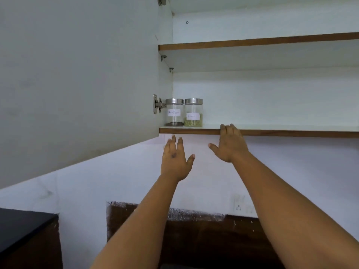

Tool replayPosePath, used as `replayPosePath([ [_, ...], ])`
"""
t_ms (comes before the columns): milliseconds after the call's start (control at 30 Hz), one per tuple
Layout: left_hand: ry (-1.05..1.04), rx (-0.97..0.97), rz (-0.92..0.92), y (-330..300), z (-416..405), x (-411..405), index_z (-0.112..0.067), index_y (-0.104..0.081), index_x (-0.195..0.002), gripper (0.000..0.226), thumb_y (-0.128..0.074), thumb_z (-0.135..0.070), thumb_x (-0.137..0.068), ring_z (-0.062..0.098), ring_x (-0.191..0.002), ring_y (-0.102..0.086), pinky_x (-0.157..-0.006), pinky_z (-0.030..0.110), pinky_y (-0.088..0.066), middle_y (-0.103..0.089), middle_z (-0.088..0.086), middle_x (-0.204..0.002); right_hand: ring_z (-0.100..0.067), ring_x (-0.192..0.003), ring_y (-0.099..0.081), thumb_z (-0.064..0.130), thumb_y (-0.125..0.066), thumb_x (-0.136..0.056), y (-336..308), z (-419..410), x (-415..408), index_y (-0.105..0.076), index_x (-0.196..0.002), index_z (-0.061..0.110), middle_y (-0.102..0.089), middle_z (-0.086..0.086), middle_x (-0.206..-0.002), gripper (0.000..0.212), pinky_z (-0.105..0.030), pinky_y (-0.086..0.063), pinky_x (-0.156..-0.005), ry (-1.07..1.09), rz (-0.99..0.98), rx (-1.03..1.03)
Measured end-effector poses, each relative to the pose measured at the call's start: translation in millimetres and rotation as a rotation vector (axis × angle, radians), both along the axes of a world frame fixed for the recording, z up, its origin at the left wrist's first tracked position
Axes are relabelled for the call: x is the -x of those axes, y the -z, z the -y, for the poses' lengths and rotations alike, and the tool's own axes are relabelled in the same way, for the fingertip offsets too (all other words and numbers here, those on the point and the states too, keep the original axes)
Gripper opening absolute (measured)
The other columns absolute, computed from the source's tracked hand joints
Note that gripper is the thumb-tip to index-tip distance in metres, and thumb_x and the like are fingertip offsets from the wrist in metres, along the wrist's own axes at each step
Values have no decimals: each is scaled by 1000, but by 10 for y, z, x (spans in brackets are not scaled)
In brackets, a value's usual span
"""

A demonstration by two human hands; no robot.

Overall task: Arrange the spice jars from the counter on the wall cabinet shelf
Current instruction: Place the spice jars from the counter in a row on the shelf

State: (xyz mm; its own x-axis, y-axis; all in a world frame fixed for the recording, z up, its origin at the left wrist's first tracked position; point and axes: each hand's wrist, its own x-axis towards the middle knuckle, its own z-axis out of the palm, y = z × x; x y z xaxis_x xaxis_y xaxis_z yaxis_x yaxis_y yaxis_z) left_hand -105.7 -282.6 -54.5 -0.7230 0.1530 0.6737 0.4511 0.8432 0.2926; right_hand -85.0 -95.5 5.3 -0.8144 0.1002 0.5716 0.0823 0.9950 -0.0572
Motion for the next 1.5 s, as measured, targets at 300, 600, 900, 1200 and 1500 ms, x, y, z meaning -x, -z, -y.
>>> replayPosePath([
  [300, 162, -111, 141, 1094, -269, -631, -13, -8, -155, 81, -43, -54, -95, 31, -148, -7, -120, 45, -20, -8, 11, -161, -28, -150, -2, 48, -45, -97, 1480, -300, -825, -9, -154, 4, -11, -14, -162, 80, -44, -1, -122, 106, -191, 395],
  [600, 178, -132, 658, 2454, -493, -1384, -12, -17, -153, 82, -59, -46, -91, 33, -143, -19, -113, 45, -27, -26, 13, -154, -29, -150, -7, 47, -51, -95, 3008, -402, -1658, -12, -154, 7, -16, -15, -160, 82, -47, -6, -121, 199, 122, 644],
  [900, 139, -60, 1047, 3464, -721, -2330, -14, -20, -150, 75, -57, -42, -91, 33, -140, -24, -110, 44, -29, -30, 13, -151, -32, -144, -23, 53, -65, -84, 4034, -540, -2211, -22, -151, 9, -28, -16, -154, 91, -48, -21, -118, 102, 561, 526],
  [1200, 42, -180, 1073, 3738, -549, -2685, -20, -28, -147, 70, -60, -40, -89, 30, -139, -27, -111, 47, -31, -36, 8, -148, -32, -150, 7, 63, -67, -74, 4451, -362, -2175, 0, -156, 16, -4, -14, -163, 115, -54, 0, -119, 68, 867, 260],
  [1500, 54, -557, 1170, 3643, -659, -2748, -20, -34, -141, 71, -70, -40, -82, 27, -126, -47, -103, 43, -43, -48, 6, -137, -35, -134, -35, 54, -73, -70, 4246, -466, -2136, -35, -141, 23, -40, -14, -140, 87, -48, -26, -115, 78, 612, 432],
])
